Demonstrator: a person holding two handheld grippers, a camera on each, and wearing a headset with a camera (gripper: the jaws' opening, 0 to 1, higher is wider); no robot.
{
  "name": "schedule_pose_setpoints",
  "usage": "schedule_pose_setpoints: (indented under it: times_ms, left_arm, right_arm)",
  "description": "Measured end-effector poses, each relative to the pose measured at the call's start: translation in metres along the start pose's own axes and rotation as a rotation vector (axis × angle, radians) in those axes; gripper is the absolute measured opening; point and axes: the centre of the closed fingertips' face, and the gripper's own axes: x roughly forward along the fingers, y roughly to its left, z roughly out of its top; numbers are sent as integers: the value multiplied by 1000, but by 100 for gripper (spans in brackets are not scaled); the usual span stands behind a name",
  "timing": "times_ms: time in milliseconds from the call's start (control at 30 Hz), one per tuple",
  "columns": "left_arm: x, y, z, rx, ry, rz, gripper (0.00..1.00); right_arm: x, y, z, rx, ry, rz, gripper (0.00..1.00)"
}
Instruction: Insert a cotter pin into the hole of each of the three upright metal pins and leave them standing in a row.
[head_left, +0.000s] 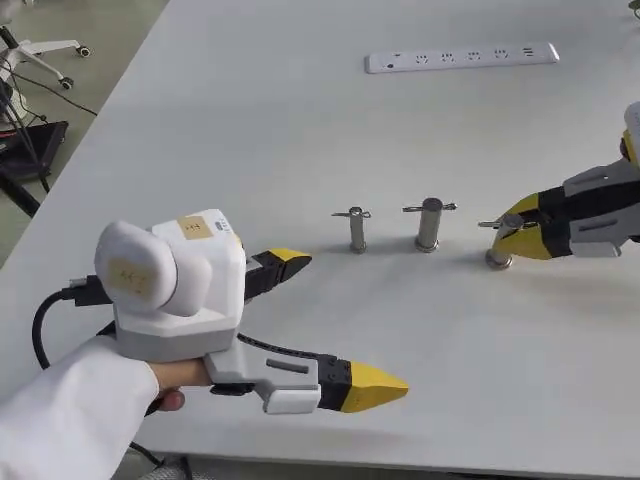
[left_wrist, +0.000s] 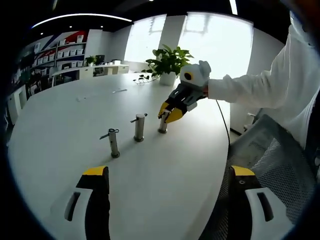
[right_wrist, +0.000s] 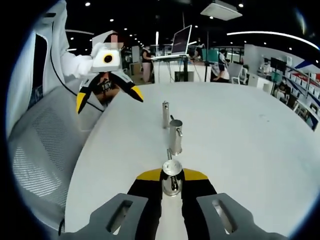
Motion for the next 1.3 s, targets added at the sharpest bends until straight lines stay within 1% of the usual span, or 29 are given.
schedule_pose_setpoints:
  times_ms: [33,100,233,400,567,633,667,700,733,767,800,867,933,967,1000,1033,1067,1133,1167,1200,1233,1267,1300]
  left_arm:
    - [-1,1,2,-16,-17,5,99]
    - [-4,3,2,-39,-33,18,99]
    - [-7,6,-1,-47,-28,38,99]
    - [-9,6,-3,-79,-43,53,99]
    - [-9,4,-6,-84,-35,54,99]
    - [-9,4,-5,-89,-37,55,99]
    - [-9,4,-5,-87,-37,56,99]
    - [-8,4,-5,-86,-37,57,99]
    - [-9,4,-4,-86,-38,57,99]
    - [-9,4,-4,-86,-39,56,99]
    - [-9,4,-2,-85,-39,58,99]
    - [-11,5,1,-77,-44,62,99]
    - [-13,6,6,-70,-59,64,99]
    - [-14,6,7,-71,-62,64,99]
    - [-15,6,9,-67,-72,65,99]
    - [-15,7,12,-49,-82,74,99]
    - [-16,11,15,-22,-86,96,99]
    - [-18,12,17,-42,-84,98,99]
    - [-19,12,17,-65,-89,98,99]
    - [-19,12,18,-86,-96,95,99]
    - [-20,13,18,-95,-103,94,99]
    - [-22,14,17,-87,-112,104,99]
    - [-23,15,16,-85,-112,109,99]
  right_arm:
    - [0,-2,0,0,2,0,8]
    - [-1,-3,1,-13,2,1,8]
    - [-3,-14,-5,-15,-8,10,8]
    - [-2,-10,-1,-22,-25,6,8]
    - [-1,-5,2,-21,-34,12,9]
    - [-1,-5,3,-13,-34,6,9]
    - [-1,-4,3,21,-33,-2,9]
    - [-2,-7,4,22,-36,-23,11]
    - [-3,-10,7,50,-58,-42,15]
    - [-4,-10,11,77,-82,-47,19]
    - [-8,-14,13,90,-103,-55,23]
    - [-14,-15,16,95,-108,-70,27]
    - [-20,-12,20,96,-115,-85,33]
    - [-24,-11,21,104,-118,-95,36]
    - [-30,-8,22,121,-118,-109,43]
    - [-34,-6,24,129,-122,-118,48]
    - [-41,-3,24,146,-130,-132,52]
    - [-51,-2,23,195,-150,-168,60]
    - [-54,0,23,215,-157,-178,64]
    - [-59,4,24,232,-168,-195,70]
    - [-62,8,24,236,-174,-205,72]
    - [-65,13,22,245,-172,-209,74]
    - [-68,21,20,263,-172,-216,74]
